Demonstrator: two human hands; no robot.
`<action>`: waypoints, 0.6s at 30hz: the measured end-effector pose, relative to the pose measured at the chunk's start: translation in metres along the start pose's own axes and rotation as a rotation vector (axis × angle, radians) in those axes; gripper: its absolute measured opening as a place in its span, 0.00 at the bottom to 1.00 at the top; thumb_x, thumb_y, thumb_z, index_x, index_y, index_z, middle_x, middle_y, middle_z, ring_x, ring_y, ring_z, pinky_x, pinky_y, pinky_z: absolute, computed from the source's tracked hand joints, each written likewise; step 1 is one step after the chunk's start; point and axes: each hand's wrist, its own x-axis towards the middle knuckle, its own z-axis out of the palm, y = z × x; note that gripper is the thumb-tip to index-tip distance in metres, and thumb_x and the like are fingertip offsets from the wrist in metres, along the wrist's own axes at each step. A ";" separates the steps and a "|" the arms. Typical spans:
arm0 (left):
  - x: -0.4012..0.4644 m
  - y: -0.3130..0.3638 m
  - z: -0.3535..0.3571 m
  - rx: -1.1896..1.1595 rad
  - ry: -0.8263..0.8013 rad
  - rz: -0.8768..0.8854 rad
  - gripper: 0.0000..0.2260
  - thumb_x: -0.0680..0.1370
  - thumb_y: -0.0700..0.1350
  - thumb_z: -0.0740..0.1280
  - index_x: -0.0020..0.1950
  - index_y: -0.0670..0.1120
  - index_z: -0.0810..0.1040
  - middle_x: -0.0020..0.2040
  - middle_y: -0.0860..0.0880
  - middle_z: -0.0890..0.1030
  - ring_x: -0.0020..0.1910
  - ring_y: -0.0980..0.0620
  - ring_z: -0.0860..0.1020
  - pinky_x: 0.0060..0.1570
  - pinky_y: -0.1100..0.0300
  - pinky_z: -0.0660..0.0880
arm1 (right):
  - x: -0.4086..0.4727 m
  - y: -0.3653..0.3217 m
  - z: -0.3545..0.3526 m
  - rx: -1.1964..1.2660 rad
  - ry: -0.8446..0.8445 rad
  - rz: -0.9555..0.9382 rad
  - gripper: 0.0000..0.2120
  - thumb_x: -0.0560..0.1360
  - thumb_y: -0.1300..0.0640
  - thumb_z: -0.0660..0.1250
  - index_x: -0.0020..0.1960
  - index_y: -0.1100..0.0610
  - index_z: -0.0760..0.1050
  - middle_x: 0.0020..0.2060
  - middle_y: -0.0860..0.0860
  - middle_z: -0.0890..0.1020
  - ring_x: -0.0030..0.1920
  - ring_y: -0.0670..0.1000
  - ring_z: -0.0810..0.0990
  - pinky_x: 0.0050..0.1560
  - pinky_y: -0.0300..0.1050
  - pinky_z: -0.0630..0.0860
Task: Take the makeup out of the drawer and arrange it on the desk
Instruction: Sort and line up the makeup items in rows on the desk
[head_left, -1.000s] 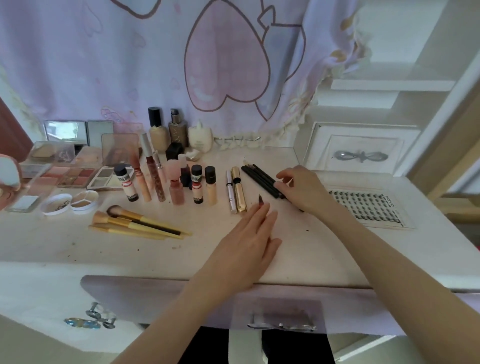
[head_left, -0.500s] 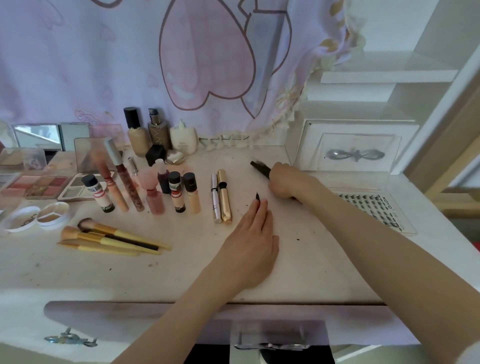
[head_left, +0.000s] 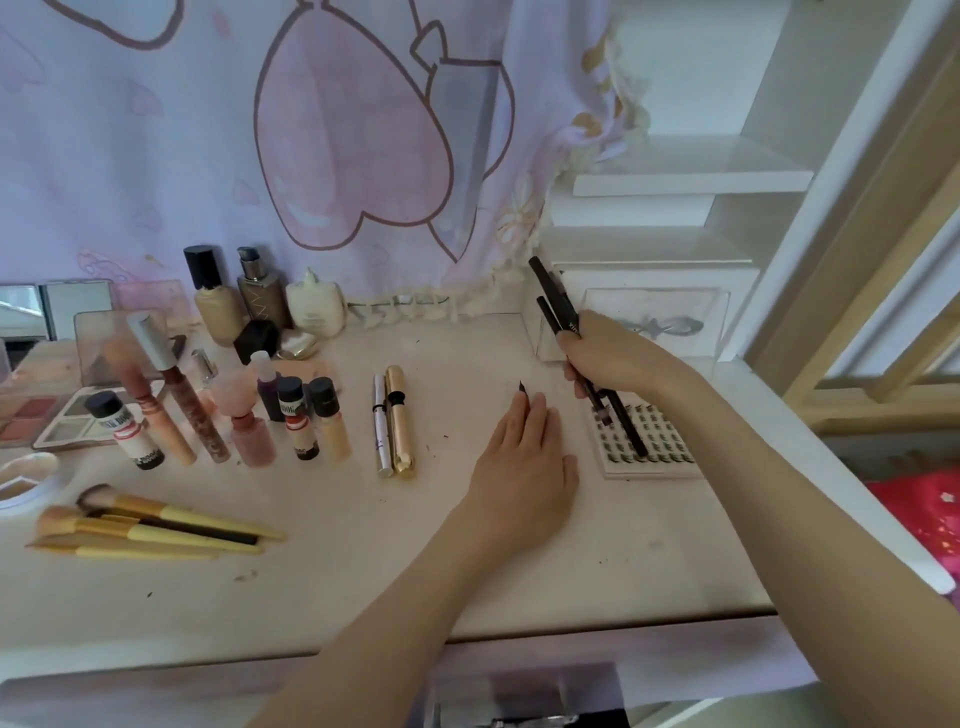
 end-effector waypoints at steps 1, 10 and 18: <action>0.004 0.002 0.002 -0.008 0.000 0.000 0.25 0.82 0.50 0.45 0.75 0.38 0.45 0.77 0.41 0.44 0.75 0.45 0.39 0.73 0.55 0.39 | -0.008 0.006 -0.003 0.037 -0.010 0.005 0.11 0.81 0.58 0.49 0.43 0.59 0.66 0.33 0.56 0.75 0.28 0.53 0.76 0.22 0.40 0.71; 0.021 0.019 0.006 -0.020 -0.044 -0.006 0.26 0.82 0.52 0.44 0.76 0.40 0.44 0.77 0.41 0.42 0.75 0.44 0.37 0.73 0.53 0.37 | -0.035 0.040 -0.019 0.221 0.097 0.014 0.12 0.81 0.57 0.51 0.40 0.58 0.64 0.26 0.53 0.73 0.20 0.46 0.73 0.21 0.39 0.69; 0.019 0.011 -0.007 -0.450 0.103 0.025 0.22 0.82 0.46 0.48 0.76 0.46 0.48 0.77 0.46 0.47 0.75 0.56 0.42 0.71 0.64 0.39 | -0.037 0.043 -0.016 0.369 0.125 -0.065 0.12 0.81 0.57 0.53 0.39 0.57 0.65 0.29 0.55 0.71 0.25 0.51 0.69 0.26 0.44 0.65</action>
